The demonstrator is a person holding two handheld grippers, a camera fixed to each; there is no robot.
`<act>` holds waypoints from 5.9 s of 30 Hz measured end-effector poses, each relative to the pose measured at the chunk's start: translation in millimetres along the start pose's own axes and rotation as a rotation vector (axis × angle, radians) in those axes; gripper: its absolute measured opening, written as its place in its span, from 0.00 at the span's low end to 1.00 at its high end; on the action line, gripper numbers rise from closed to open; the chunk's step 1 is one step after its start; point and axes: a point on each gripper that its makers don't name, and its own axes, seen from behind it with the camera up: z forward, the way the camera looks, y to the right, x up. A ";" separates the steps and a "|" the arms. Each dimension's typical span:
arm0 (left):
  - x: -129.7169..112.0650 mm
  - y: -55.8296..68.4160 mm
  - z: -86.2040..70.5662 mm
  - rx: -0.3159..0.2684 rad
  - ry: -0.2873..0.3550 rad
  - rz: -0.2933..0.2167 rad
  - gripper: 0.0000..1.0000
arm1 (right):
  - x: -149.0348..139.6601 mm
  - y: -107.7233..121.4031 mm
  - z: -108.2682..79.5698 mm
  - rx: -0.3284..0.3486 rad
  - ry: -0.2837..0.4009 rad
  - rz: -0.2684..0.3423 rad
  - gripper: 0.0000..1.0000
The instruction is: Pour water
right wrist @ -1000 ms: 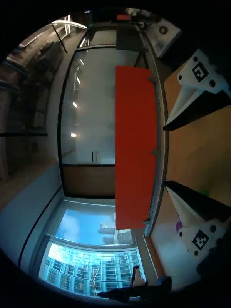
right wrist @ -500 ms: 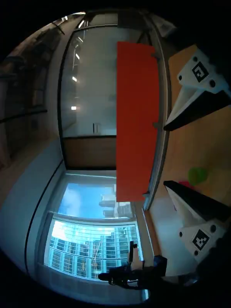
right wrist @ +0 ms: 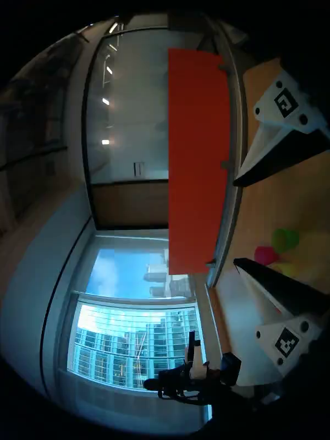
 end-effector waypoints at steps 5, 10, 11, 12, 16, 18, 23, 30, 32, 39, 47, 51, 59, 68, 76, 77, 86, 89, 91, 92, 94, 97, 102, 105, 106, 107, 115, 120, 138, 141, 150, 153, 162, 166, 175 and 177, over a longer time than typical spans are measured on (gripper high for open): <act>-0.9 5.0 2.7 -0.019 -0.004 -0.005 0.99 | -1.6 -0.6 1.2 0.004 -0.006 -0.012 1.00; -3.0 9.5 3.8 -0.034 -0.009 -0.009 0.99 | -3.0 -3.3 3.1 0.009 -0.010 -0.016 1.00; -3.3 10.5 3.8 -0.038 -0.009 -0.010 0.99 | -3.1 -3.6 3.6 0.009 -0.011 -0.017 1.00; -3.7 11.6 3.9 -0.042 -0.011 -0.010 0.99 | -3.3 -4.0 4.2 0.010 -0.012 -0.018 1.00; -5.6 15.0 3.5 -0.057 -0.022 -0.005 0.98 | -3.8 -4.7 6.2 0.013 -0.015 -0.023 1.00; -6.7 17.0 3.3 -0.064 -0.030 -0.004 0.98 | -4.0 -4.8 7.4 0.014 -0.018 -0.026 1.00; -9.2 17.6 4.5 -0.072 -0.045 -0.002 0.99 | -4.0 -6.7 9.1 0.018 -0.023 -0.036 1.00; -23.3 23.9 2.5 -0.110 -0.095 0.022 0.99 | -6.9 -8.3 9.9 0.021 -0.038 -0.046 1.00; -28.4 27.5 1.8 -0.124 -0.112 0.034 0.99 | -7.1 -9.2 10.2 0.023 -0.041 -0.047 1.00; -46.3 36.3 2.0 -0.166 -0.174 0.086 0.99 | -9.8 -12.2 12.6 0.032 -0.054 -0.050 1.00; -64.4 47.8 3.1 -0.215 -0.236 0.116 0.99 | -11.3 -13.9 15.1 0.039 -0.067 -0.052 1.00; -71.4 51.2 4.6 -0.235 -0.258 0.124 0.99 | -14.3 -14.1 16.4 0.041 -0.076 -0.054 1.00; -85.0 60.1 6.8 -0.274 -0.292 0.137 0.98 | -22.7 -14.7 19.9 0.047 -0.101 -0.063 1.00; -118.3 74.1 7.7 -0.335 -0.377 0.159 0.99 | -35.5 -16.8 26.0 0.060 -0.143 -0.075 1.00; -140.9 78.1 10.8 -0.358 -0.419 0.171 0.99 | -51.3 -18.3 31.8 0.074 -0.185 -0.090 1.00; -143.0 78.4 11.3 -0.360 -0.422 0.174 0.99 | -53.1 -18.1 32.7 0.075 -0.188 -0.090 1.00; -168.1 85.2 12.9 -0.381 -0.468 0.192 0.99 | -71.0 -12.3 40.1 0.078 -0.215 -0.084 1.00; -174.8 89.0 14.2 -0.390 -0.479 0.196 0.99 | -75.5 -9.9 43.4 0.077 -0.222 -0.082 1.00; -179.4 90.9 15.9 -0.394 -0.486 0.199 0.99 | -78.3 -8.5 45.4 0.077 -0.225 -0.080 1.00; -181.8 91.5 16.9 -0.394 -0.490 0.201 0.99 | -79.6 -8.0 46.3 0.077 -0.227 -0.078 1.00; -187.4 93.1 18.4 -0.398 -0.500 0.202 0.99 | -82.1 -7.0 48.1 0.078 -0.229 -0.076 1.00; -196.0 95.9 20.1 -0.407 -0.518 0.203 0.98 | -85.1 -5.5 50.7 0.078 -0.233 -0.073 1.00; -209.8 98.5 23.5 -0.415 -0.542 0.208 0.99 | -91.0 -2.7 55.3 0.077 -0.239 -0.072 1.00; -218.3 98.6 26.5 -0.415 -0.558 0.209 0.99 | -94.4 -1.4 58.0 0.077 -0.242 -0.070 1.00; -220.5 99.4 27.3 -0.418 -0.562 0.208 0.99 | -95.5 -1.0 58.8 0.077 -0.243 -0.069 1.00; -222.4 100.2 28.0 -0.420 -0.565 0.207 0.99 | -96.3 -0.6 59.6 0.077 -0.243 -0.068 1.00; -235.7 106.5 31.3 -0.431 -0.584 0.207 0.99 | -102.8 2.3 65.9 0.079 -0.248 -0.061 1.00; -243.9 109.2 34.2 -0.433 -0.599 0.206 0.99 | -103.9 2.4 67.9 0.082 -0.248 -0.061 1.00; -265.5 113.6 43.2 -0.416 -0.640 0.190 0.99 | -106.9 5.9 73.0 0.078 -0.250 -0.059 1.00; -267.9 114.9 45.2 -0.415 -0.642 0.194 0.99 | -107.7 6.1 73.4 0.078 -0.250 -0.059 1.00; -275.7 116.7 51.4 -0.400 -0.646 0.227 0.98 | -106.8 6.6 73.7 0.077 -0.249 -0.059 1.00; -278.4 116.8 52.5 -0.393 -0.647 0.238 0.97 | -106.2 7.0 73.1 0.077 -0.248 -0.058 1.00; -281.6 118.1 55.9 -0.384 -0.645 0.261 0.89 | -105.6 8.9 70.9 0.072 -0.246 -0.057 1.00; -281.2 117.6 57.5 -0.377 -0.641 0.262 0.89 | -105.6 9.4 70.4 0.070 -0.244 -0.056 1.00; -280.0 120.6 56.9 -0.374 -0.627 0.255 0.88 | -109.2 10.3 71.5 0.069 -0.250 -0.058 1.00; -279.7 122.3 56.1 -0.378 -0.624 0.249 0.87 | -110.5 9.9 71.9 0.070 -0.251 -0.058 1.00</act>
